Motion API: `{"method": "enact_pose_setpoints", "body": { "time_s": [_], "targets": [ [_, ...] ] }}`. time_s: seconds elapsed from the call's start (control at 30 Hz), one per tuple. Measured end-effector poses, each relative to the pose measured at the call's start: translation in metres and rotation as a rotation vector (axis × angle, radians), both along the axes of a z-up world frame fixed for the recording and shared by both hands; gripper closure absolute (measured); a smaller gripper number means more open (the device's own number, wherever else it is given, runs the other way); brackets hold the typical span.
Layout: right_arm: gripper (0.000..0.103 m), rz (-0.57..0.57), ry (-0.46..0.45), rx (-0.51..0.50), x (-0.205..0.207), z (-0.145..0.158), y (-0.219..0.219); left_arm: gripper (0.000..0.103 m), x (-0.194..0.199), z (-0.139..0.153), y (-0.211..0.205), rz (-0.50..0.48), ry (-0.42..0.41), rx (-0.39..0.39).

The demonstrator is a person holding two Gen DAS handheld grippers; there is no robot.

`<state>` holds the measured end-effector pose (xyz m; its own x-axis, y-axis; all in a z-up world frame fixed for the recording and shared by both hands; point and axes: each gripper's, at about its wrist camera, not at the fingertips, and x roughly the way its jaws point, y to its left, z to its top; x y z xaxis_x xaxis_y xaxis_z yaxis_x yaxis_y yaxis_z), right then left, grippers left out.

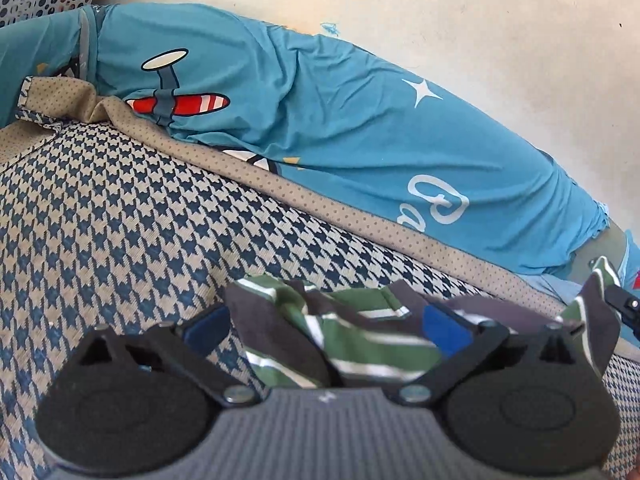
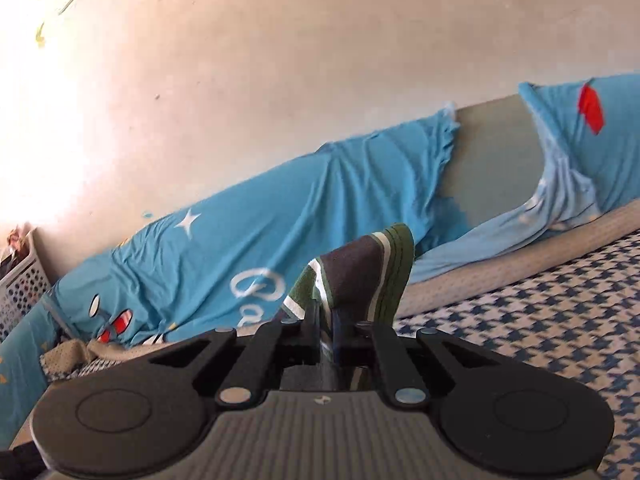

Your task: Fold clothes

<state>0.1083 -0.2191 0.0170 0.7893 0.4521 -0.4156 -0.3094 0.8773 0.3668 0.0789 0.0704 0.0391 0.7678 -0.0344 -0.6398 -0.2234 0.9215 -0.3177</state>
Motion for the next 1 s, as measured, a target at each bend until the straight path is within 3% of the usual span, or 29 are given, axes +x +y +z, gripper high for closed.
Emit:
{"method": "enact_pose_setpoints", "body": {
  "time_s": [0.17, 0.33, 0.6, 0.83, 1.0],
  "targets": [
    [0.099, -0.156, -0.042, -0.027, 0.003, 0.01, -0.035, 0.0, 0.003, 0.001, -0.014, -0.038, 0.013, 0.023],
    [0.099, -0.241, -0.101, -0.098, 0.002, 0.016, -0.061, 0.0, 0.009, -0.006, -0.028, -0.058, 0.047, 0.057],
    [0.098, -0.026, 0.084, -0.046, 0.005, -0.011, -0.064, 0.0, 0.016, -0.021, -0.016, 0.008, 0.106, 0.013],
    [0.076, 0.113, 0.218, -0.03, 0.002, -0.036, -0.062, 0.0, 0.019, -0.03, -0.014, 0.022, 0.132, -0.003],
    [0.07, 0.176, 0.242, -0.059, -0.002, -0.044, -0.063, 0.0, 0.023, -0.035, -0.016, 0.032, 0.144, -0.001]
  ]
}}
